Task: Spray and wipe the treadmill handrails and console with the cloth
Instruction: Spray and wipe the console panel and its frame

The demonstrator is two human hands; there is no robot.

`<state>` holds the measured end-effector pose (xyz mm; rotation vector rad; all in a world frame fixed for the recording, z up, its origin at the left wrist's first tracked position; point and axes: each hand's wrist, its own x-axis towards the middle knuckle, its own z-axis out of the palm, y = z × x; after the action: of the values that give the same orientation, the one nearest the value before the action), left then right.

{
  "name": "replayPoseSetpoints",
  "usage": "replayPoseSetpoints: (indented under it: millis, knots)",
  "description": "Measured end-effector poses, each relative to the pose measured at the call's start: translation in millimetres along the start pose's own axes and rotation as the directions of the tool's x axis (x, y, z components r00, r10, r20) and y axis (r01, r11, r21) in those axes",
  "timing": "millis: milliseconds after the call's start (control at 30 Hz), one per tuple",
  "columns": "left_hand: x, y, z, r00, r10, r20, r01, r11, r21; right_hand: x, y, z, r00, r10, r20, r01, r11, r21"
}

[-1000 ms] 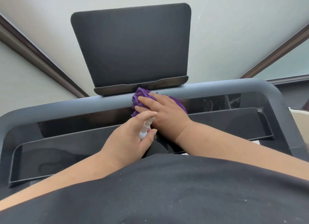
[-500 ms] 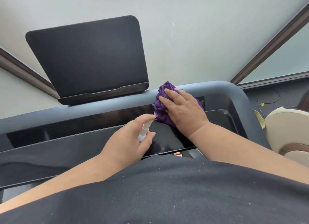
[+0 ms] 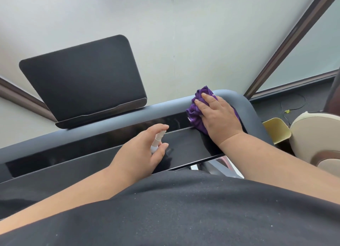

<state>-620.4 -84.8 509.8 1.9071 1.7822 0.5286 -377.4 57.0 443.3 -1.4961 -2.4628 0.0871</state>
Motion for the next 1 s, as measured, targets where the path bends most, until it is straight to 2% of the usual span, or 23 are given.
replayPoseSetpoints:
  millis: [67, 233, 333, 433, 500, 567, 633, 733, 867, 1000]
  knots:
    - [8, 2, -3, 0.999, -0.026, -0.023, 0.026, 1.0, 0.007, 0, -4, -6, 0.999, 0.048, -0.02, -0.047, 0.998, 0.043]
    - [18, 10, -14, 0.996, -0.016, -0.092, 0.012, 0.999, -0.049, -6, -50, -26, 0.965, 0.15, -0.214, -0.086, 0.955, 0.283]
    - [12, 3, -24, 0.993, 0.04, -0.109, -0.05, 0.995, -0.091, -4, -91, -27, 0.955, 0.108, -0.278, 0.002, 0.93, 0.367]
    - [-2, -12, -38, 0.993, 0.095, -0.075, -0.103, 0.989, -0.106, -6, -127, -19, 0.944, -0.011, -0.33, 0.123, 0.939, 0.322]
    - [-7, -26, -48, 0.993, 0.103, -0.054, -0.108, 0.989, -0.1, -4, -147, -11, 0.966, -0.075, -0.246, 0.149, 0.943, 0.298]
    - [-9, -40, -58, 0.993, 0.12, -0.025, -0.121, 0.988, -0.097, 3, -162, -2, 0.994, -0.068, -0.087, 0.092, 0.947, 0.307]
    - [-11, -51, -67, 0.99, 0.139, 0.006, -0.138, 0.986, -0.092, 11, -170, 7, 0.997, -0.056, 0.047, 0.043, 0.97, 0.239]
    - [-16, -64, -78, 0.983, 0.179, 0.05, -0.175, 0.981, -0.077, 12, -170, 13, 0.994, -0.07, 0.078, 0.066, 0.997, 0.051]
    - [-21, -80, -81, 0.975, 0.19, 0.118, -0.183, 0.981, -0.067, 2, -147, 12, 0.988, 0.153, 0.007, -0.153, 0.988, 0.022]
    - [-24, -89, -85, 0.957, 0.228, 0.18, -0.217, 0.973, -0.076, 2, -131, -3, 0.923, 0.385, -0.026, -0.382, 0.921, 0.07]
